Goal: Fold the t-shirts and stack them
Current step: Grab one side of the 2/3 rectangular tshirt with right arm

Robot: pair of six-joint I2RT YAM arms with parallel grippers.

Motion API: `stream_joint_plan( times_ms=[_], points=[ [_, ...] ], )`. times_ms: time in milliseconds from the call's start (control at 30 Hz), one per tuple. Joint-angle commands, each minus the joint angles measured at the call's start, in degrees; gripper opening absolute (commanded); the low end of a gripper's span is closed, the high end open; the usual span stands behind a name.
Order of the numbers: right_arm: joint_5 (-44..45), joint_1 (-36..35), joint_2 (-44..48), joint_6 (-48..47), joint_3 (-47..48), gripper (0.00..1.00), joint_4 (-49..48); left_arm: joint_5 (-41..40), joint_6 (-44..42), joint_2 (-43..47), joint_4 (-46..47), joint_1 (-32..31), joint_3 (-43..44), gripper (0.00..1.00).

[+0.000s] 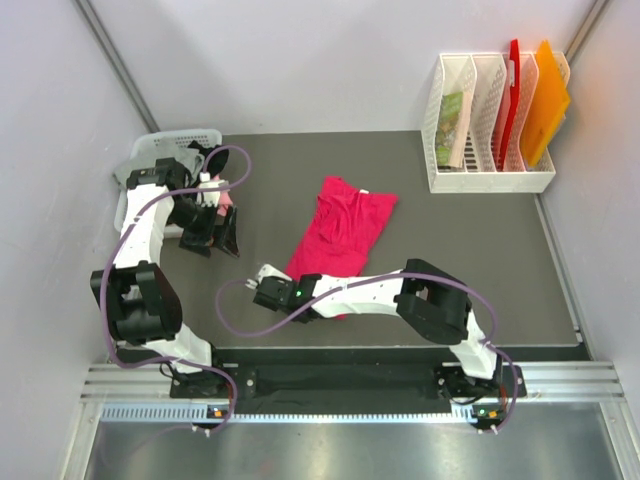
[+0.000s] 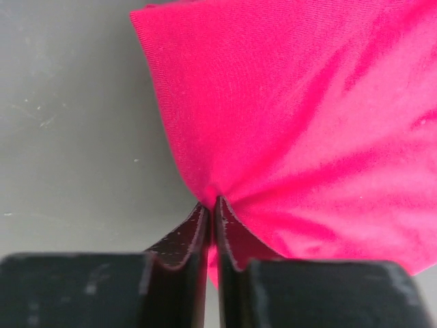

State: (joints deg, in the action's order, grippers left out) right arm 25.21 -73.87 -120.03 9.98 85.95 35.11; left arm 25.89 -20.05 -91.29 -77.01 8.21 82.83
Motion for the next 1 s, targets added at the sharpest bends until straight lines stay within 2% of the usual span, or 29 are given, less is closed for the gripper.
stream_joint_plan(
  times_ms=[0, 167, 367, 567, 767, 967],
  points=[
    [-7.46, -0.23, -3.9, 2.85, -0.79, 0.0, 2.5, 0.04, -0.78, 1.9, -0.24, 0.41, 1.11, 0.99],
    [-7.98, -0.75, -2.32, 3.29, 3.68, 0.0, 7.5, 0.21, -0.87, 2.34, -0.24, 0.41, 0.32, 0.99],
    [-6.67, -6.98, -0.03, 4.52, 13.95, 0.0, 17.6, 0.39, -1.3, 2.96, 0.02, 0.49, -0.3, 0.99],
    [-10.09, -12.0, 2.95, 8.74, 20.03, 0.0, 21.04, 0.74, -1.57, 3.04, -0.24, 0.58, -0.12, 0.99],
    [-9.84, -13.06, 8.22, 11.82, 18.91, 0.0, 21.93, 0.3, -2.53, 3.04, -1.12, 0.76, 0.93, 0.99],
    [-7.99, -10.43, 12.71, 11.82, 17.93, 0.0, 22.19, 0.04, -2.71, 2.52, -1.65, 0.85, 2.33, 0.99]
  ],
)
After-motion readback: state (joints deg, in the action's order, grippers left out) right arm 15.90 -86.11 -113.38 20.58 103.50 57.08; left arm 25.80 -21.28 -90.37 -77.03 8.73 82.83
